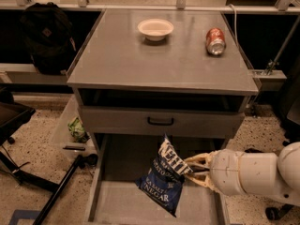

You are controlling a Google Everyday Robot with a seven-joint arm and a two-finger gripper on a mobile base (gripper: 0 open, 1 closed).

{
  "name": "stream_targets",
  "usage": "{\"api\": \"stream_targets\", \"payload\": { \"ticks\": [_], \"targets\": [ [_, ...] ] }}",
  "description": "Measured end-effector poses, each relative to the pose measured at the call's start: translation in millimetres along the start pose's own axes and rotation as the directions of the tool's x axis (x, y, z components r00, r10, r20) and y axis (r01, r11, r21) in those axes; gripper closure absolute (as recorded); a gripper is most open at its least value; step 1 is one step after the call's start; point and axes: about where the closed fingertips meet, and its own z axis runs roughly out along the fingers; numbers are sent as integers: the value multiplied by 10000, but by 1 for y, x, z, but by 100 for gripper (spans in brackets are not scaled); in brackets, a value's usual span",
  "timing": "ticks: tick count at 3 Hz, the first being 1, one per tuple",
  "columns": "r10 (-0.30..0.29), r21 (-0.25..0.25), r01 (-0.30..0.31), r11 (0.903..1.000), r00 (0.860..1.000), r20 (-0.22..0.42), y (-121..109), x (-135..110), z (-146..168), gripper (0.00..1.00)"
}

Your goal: Pick blue chip bag from middle drawer and place on counter

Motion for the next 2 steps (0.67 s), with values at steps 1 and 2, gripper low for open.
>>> {"api": "stream_targets", "payload": {
  "ticks": [1,2],
  "targets": [
    [-222,454,217,9987,9997,103,-32,-15,-10,100],
    [-376,776,362,9963,9992,169,-54,-26,-18,100]
  ]
}}
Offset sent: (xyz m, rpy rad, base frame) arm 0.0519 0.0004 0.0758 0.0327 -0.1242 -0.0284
